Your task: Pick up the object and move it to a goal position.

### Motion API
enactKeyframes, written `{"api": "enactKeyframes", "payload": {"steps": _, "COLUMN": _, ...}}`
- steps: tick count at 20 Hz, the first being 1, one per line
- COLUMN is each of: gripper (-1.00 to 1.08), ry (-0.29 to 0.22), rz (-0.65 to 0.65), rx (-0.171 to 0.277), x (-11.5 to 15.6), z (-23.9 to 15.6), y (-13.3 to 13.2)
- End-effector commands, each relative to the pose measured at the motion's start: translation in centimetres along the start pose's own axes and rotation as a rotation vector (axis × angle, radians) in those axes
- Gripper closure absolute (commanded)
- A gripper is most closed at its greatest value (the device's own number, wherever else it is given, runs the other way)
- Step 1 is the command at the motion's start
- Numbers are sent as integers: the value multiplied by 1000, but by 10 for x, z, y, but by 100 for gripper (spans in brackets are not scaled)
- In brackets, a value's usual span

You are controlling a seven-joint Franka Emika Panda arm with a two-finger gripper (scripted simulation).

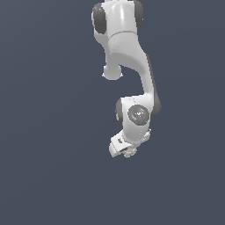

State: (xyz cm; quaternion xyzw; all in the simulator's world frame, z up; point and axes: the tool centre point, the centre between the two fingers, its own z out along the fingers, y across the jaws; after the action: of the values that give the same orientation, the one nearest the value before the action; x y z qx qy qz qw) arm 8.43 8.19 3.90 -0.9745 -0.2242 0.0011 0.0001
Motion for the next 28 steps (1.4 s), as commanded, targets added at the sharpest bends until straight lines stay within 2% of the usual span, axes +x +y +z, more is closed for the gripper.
{"api": "enactKeyframes", "payload": {"steps": 1, "gripper": -92, "ry": 2, "rz": 0, "rx": -1, "x": 1, "z": -1, "y": 0}}
{"api": "enactKeyframes", "payload": {"steps": 2, "gripper": 108, "ry": 2, "rz": 0, "rx": -1, "x": 1, "z": -1, "y": 0}}
{"api": "enactKeyframes", "payload": {"steps": 17, "gripper": 108, "ry": 2, "rz": 0, "rx": -1, "x": -2, "z": -3, "y": 0}}
{"api": "enactKeyframes", "payload": {"steps": 28, "gripper": 108, "ry": 2, "rz": 0, "rx": -1, "x": -30, "z": -24, "y": 1}}
